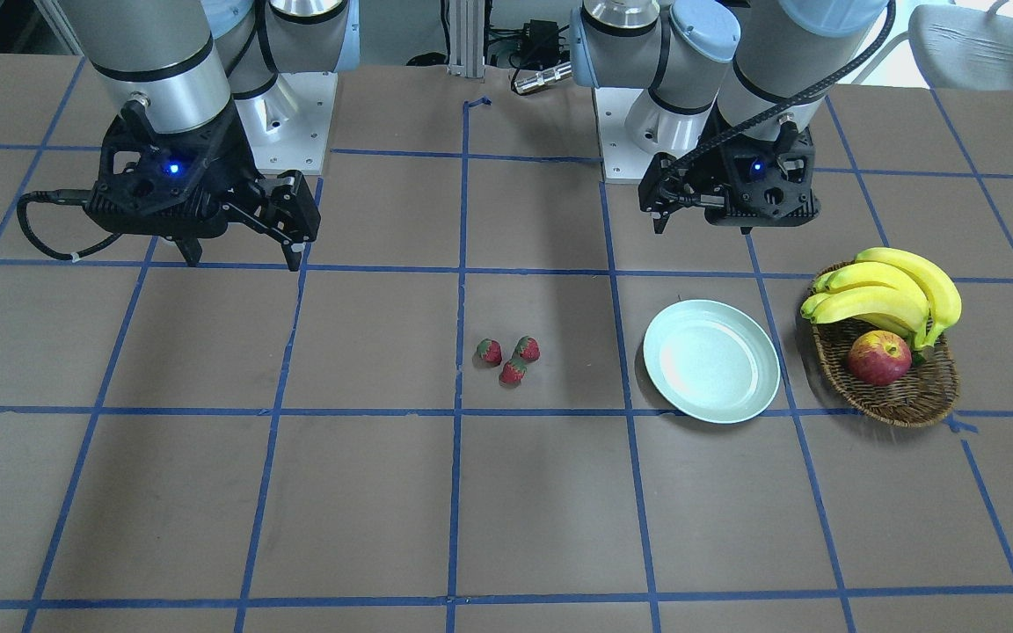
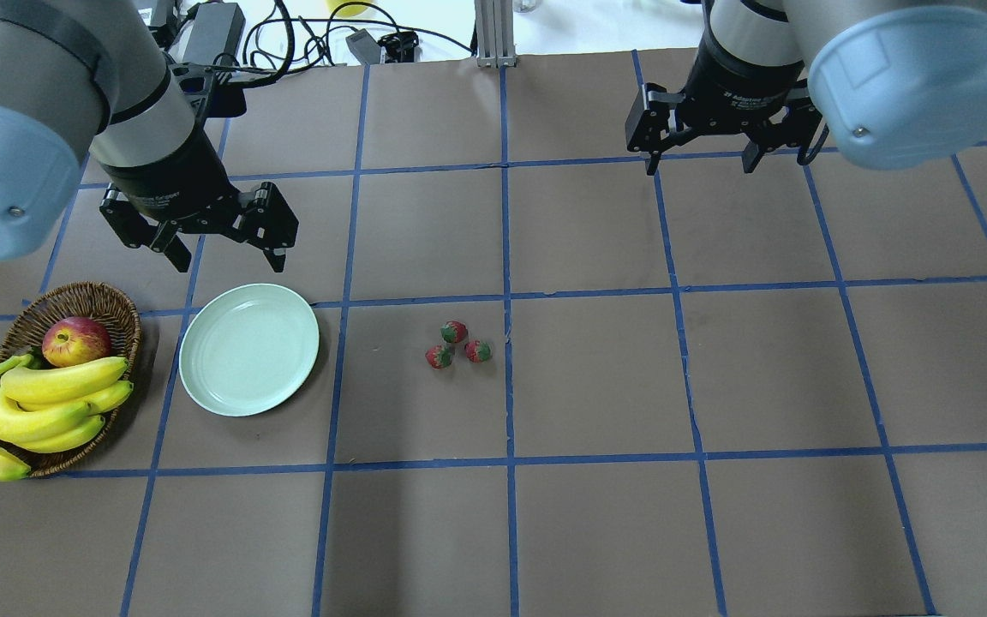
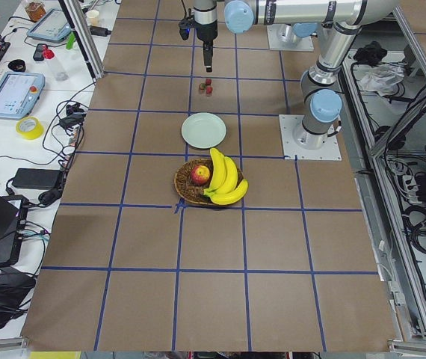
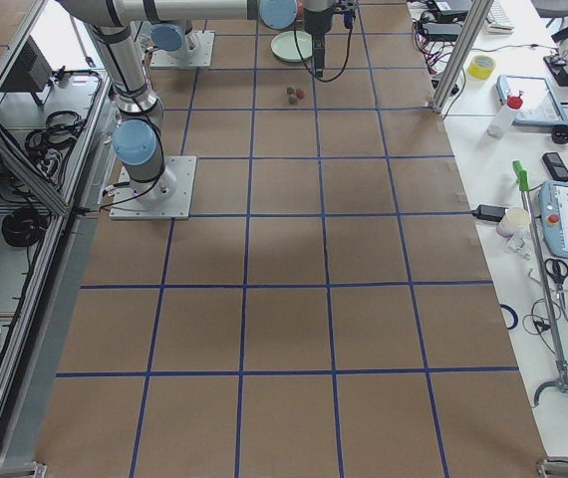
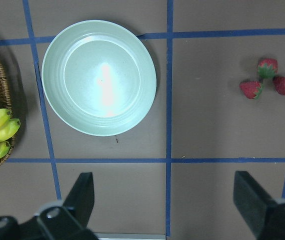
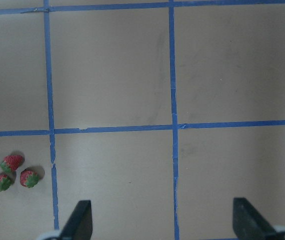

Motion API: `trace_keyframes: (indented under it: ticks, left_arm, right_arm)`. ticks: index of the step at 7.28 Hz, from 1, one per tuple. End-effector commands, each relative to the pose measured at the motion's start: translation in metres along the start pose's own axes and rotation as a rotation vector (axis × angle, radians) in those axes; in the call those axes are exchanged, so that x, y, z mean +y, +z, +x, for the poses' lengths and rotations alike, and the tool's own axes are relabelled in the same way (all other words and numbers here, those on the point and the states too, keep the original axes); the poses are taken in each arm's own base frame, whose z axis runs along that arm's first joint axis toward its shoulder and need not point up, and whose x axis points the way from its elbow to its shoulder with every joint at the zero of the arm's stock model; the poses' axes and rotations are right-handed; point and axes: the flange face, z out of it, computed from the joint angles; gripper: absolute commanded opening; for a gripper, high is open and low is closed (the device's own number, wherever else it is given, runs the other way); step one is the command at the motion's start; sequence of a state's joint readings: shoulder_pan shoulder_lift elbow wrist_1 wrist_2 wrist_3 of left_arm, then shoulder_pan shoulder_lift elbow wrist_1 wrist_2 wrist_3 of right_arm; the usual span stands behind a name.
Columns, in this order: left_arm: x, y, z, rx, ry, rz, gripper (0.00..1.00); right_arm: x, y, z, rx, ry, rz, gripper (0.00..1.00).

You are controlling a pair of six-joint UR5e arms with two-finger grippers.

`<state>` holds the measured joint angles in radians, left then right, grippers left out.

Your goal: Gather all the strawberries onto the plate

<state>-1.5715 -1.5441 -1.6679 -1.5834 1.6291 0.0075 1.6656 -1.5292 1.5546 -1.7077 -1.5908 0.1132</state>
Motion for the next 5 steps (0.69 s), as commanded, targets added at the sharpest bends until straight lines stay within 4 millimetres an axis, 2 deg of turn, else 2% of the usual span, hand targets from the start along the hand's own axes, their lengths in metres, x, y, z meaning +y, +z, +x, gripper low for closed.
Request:
trace_keyframes:
  ticks: [1, 5]
  left_arm:
    - [-0.0002, 0.0, 0.0002, -0.002, 0.001, 0.0, 1.0]
    - [-0.0007, 0.0007, 0.0003, -0.002, 0.001, -0.001, 1.0]
  right_arm:
    - [0.0007, -0.0058, 0.0054, 0.006, -0.006, 0.01, 1.0]
    - [-0.0012, -0.0084, 0.0096, 0.033, -0.004, 0.021, 1.0]
